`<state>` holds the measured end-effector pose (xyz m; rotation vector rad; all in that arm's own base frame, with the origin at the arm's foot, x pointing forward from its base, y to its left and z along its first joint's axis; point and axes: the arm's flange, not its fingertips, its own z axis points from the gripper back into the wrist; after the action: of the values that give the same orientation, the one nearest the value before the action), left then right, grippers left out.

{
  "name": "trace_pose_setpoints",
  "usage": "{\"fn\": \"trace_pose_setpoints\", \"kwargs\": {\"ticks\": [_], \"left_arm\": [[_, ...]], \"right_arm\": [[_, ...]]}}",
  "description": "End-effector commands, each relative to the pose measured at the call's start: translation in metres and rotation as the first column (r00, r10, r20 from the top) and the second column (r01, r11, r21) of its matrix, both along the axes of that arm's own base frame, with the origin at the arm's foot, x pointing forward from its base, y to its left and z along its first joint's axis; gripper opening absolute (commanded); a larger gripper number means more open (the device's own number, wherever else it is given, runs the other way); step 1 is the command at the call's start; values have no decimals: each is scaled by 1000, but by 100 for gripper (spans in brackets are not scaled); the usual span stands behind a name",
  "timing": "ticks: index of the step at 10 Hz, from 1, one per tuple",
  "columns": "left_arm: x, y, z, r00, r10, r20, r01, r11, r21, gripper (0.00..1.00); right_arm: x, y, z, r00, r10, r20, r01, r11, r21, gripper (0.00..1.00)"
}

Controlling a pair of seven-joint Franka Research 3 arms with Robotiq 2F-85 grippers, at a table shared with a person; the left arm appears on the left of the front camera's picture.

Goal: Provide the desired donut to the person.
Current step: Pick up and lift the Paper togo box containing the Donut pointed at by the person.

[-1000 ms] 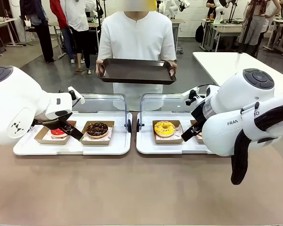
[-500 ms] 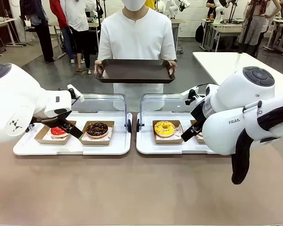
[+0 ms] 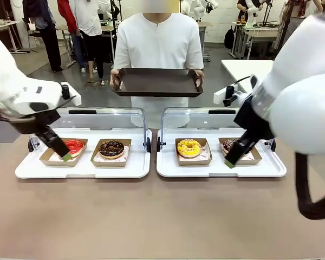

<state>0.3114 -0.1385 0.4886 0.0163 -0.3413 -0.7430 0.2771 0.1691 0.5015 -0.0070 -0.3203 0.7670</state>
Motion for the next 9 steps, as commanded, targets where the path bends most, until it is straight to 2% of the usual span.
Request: {"fn": "trace_pose_setpoints", "kwargs": {"ticks": [1, 2, 3, 4, 9], "left_arm": [[-25, 1, 35, 999, -39, 6, 39, 999, 26, 100], [-26, 4, 46, 1000, -23, 13, 23, 999, 26, 100], [-32, 2, 46, 998, 27, 61, -28, 999, 28, 100], [-30, 4, 37, 1000, -17, -2, 17, 1000, 19, 100], [-30, 4, 37, 1000, -17, -2, 17, 1000, 19, 100]], "right_arm": [[-24, 6, 43, 999, -39, -10, 39, 999, -3, 100], [-25, 9, 54, 998, -64, 7, 64, 998, -4, 100], [-21, 6, 53, 997, -66, 29, 66, 998, -1, 100], [-33, -1, 49, 1000, -23, 4, 23, 1000, -19, 100], [-33, -1, 49, 1000, -23, 4, 23, 1000, -19, 100]]}}
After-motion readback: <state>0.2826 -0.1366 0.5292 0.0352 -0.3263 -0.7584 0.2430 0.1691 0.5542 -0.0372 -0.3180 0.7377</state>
